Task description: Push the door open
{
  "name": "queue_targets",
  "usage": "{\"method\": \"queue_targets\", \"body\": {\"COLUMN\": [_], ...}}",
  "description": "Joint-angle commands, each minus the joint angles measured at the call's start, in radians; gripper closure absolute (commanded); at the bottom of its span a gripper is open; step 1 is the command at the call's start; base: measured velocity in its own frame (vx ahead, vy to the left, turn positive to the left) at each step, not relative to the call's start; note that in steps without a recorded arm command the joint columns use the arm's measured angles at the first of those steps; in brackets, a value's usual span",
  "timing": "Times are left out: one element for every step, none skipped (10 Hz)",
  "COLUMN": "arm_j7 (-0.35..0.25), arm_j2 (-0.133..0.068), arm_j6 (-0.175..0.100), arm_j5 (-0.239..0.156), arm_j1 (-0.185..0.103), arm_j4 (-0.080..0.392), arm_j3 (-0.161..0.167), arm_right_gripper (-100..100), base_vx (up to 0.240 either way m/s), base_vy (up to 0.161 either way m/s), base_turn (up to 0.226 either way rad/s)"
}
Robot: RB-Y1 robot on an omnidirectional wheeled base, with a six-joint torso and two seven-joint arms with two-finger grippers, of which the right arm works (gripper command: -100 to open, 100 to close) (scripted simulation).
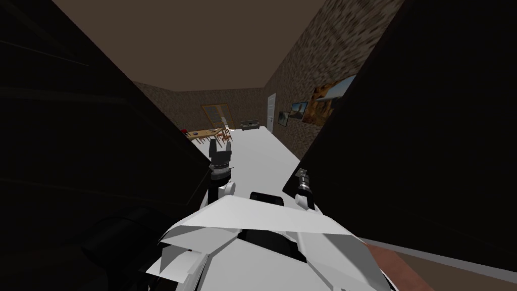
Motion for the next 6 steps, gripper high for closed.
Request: {"method": "queue_targets", "body": {"arm_j7": [0.003,0.007,0.01,0.013,0.017,0.019], "arm_j2": [-0.012,-0.013,-0.013,-0.013,-0.012,-0.011], "arm_j6": [-0.006,-0.004,-0.001,0.001,0.003,0.005], "arm_j5": [-0.013,-0.02,-0.027,-0.034,-0.041,-0.045], "arm_j1": [-0.013,-0.014,-0.015,-0.016,-0.018,-0.018], "arm_j4": [0.011,0.012,0.012,0.012,0.012,0.012], "arm_j3": [-0.023,-0.035,-0.046,-0.056,-0.069,-0.075], "arm_right_gripper": [100,100,100,100,100,100], "base_vx": [0.195,0.17,0.206,0.218,0.227,0.212], "base_vy": [0.027,0.041,0.04,0.027,0.003,0.011], "base_turn": [-0.049,-0.071,-0.077,-0.064,-0.058,-0.049]}}
